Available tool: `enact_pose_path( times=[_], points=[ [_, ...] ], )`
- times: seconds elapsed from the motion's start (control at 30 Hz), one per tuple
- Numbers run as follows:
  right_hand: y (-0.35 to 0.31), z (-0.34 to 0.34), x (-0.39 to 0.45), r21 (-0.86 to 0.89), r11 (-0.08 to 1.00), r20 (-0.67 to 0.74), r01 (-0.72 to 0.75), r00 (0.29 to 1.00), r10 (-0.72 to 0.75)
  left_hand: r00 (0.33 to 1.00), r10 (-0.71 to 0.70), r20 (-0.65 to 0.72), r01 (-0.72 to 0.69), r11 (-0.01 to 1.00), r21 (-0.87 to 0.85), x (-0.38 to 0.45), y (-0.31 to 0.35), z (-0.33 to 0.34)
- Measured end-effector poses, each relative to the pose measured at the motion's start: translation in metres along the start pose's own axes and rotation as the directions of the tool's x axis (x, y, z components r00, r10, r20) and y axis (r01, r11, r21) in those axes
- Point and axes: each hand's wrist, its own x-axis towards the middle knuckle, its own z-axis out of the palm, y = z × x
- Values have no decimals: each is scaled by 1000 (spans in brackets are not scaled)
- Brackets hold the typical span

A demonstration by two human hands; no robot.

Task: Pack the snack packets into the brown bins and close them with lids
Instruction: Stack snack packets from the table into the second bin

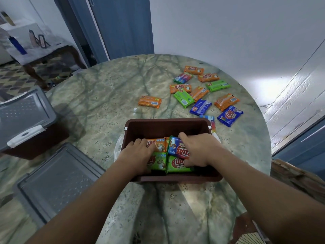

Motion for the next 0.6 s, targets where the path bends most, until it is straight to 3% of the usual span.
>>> enact_pose_path(
  times=[0.17, 0.37, 0.6],
  points=[
    [1, 1, 0, -10, 1000, -10, 11, 1000, -12, 996, 84, -35, -87, 991, -104, 0, -2, -3],
    [1, 1, -2, 36, 999, -31, 15, 999, -14, 997, 60, 58, -48, 981, -186, 1, 2, -2],
    [-1, -3, -3, 142, 990, -59, -7, 998, 15, 997, 47, 57, -36, 983, -181, 4, 2, 4]
  ],
)
